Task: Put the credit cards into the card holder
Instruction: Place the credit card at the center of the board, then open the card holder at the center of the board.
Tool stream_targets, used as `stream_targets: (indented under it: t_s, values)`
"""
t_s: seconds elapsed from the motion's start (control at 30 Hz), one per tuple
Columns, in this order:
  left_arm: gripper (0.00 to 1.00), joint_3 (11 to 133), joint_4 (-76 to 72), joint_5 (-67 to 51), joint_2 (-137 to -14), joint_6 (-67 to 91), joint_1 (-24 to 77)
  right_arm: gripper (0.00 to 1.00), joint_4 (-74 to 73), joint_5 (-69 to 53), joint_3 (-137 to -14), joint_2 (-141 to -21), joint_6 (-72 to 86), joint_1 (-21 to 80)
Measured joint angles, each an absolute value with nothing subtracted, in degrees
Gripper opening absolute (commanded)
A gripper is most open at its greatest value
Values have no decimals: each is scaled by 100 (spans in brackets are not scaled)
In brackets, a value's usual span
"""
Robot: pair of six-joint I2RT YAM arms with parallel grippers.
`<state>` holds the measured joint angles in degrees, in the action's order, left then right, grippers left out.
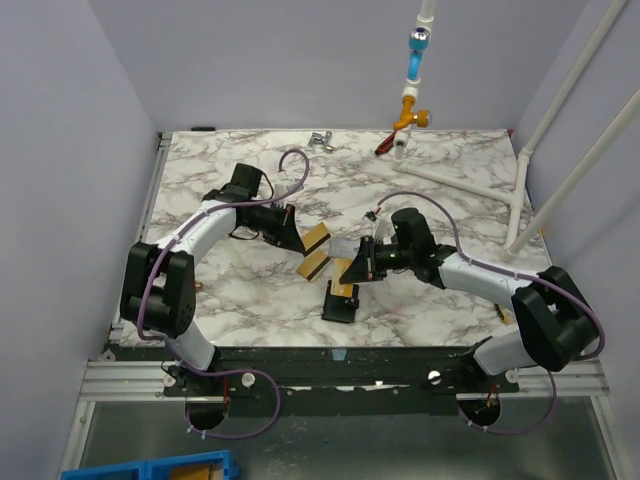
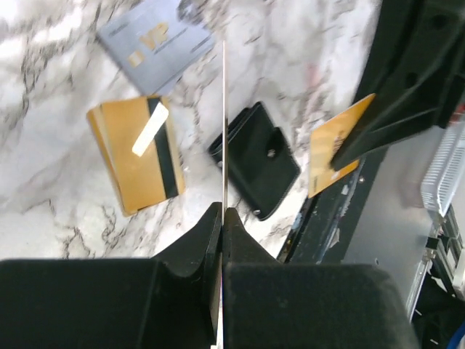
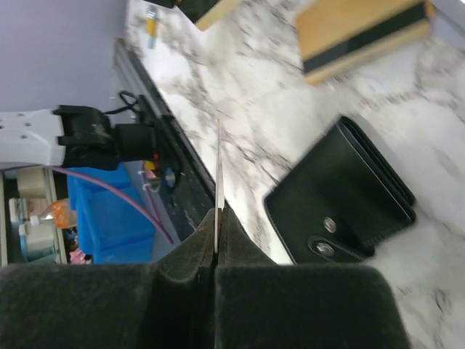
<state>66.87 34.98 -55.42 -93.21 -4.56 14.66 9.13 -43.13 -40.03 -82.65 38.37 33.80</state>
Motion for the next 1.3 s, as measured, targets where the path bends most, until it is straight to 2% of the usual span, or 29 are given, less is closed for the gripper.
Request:
stream_targets:
  t_s: [0.33,0.57,0.77,0.83,1.03,1.3]
  values:
    - [0,6333,3315,-4115,-9933,19,2152,1,-810,-3199,-3948,-8088,3592,3404]
    - [1,6324,3177,-3505,-10086,340,2182,1,-1415,-2657,-4171,-8134,3570,3514]
    - [26,6324,3118,-3238,-10097,489,2171,1,-1487,-2515,-4313,-8381,3583,3684]
    - [31,6324,3151,-3109,-10123,521,2171,1,-1529,-2451,-4425,-8499,3588,3763]
    - [35,6324,3258,-2893,-10127,550,2171,1,-1697,-2231,-4731,-8595,3590,3935]
    - [35,6331,3345,-2775,-9926,550,2171,1,-2093,-1841,-5295,-8947,3553,4318]
